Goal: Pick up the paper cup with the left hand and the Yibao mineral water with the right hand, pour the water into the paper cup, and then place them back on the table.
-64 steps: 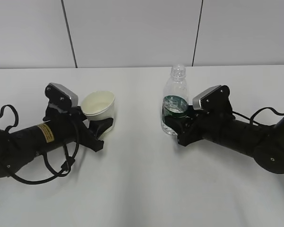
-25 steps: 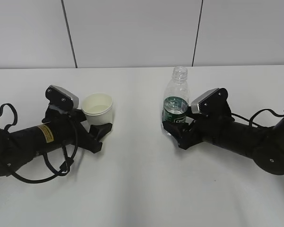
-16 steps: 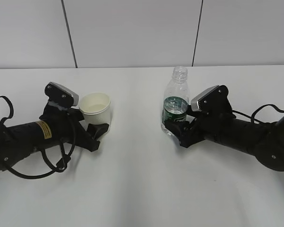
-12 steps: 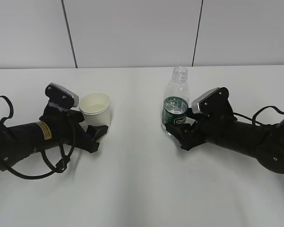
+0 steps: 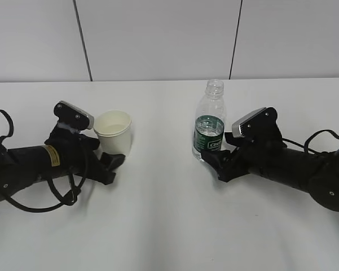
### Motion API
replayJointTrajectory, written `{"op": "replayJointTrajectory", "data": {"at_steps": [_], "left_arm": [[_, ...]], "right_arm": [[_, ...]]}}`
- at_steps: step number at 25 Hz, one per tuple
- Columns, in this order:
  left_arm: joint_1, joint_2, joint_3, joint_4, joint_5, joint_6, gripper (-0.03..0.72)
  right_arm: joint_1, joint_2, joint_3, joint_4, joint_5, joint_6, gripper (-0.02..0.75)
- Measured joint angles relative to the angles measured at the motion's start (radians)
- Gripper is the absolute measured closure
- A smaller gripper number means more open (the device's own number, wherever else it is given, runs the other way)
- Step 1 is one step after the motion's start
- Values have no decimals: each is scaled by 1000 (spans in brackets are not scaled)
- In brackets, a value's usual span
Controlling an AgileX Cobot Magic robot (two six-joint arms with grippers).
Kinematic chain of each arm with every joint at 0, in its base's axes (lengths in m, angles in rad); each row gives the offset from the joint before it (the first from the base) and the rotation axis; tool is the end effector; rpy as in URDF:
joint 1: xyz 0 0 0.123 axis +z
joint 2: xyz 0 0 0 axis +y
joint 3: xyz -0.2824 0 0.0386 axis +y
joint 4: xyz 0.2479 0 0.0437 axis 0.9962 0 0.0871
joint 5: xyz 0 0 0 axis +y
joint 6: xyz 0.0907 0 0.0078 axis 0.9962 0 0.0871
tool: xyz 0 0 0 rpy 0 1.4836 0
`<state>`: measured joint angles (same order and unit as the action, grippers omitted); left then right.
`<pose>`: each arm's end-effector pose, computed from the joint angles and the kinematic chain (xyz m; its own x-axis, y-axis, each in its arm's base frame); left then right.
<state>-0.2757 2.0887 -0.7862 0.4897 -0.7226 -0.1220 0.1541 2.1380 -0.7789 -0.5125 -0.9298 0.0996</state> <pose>0.3336 -0.1238 0.0762 -0.3584 0.3537 -0.8640 0.6256 0.7779 0.0590 0.3462 0.0899 0.0738 -0.2722 -0.2499 -0.9292 -0.5726 0.8182 -0.0523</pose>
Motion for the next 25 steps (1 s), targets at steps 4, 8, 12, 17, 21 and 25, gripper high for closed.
{"op": "replayJointTrajectory", "data": {"at_steps": [4,8,12,17,21,25], "left_arm": [[0,-37,5,0,54,0,153],[0,-69,8,0,125,-5,153],[0,-80,9,0,195,-39,153],[0,-99,9,0,246,-56,153],[0,-131,9,1,318,-56,154],[0,-184,9,-1,386,-56,154]], "right_arm": [[0,-1,2,1,0,0,132],[0,-1,2,2,0,0,133],[0,-5,20,2,2,0,134],[0,-41,66,17,2,0,141],[0,-75,98,39,2,0,144],[0,-79,131,41,2,0,144]]}}
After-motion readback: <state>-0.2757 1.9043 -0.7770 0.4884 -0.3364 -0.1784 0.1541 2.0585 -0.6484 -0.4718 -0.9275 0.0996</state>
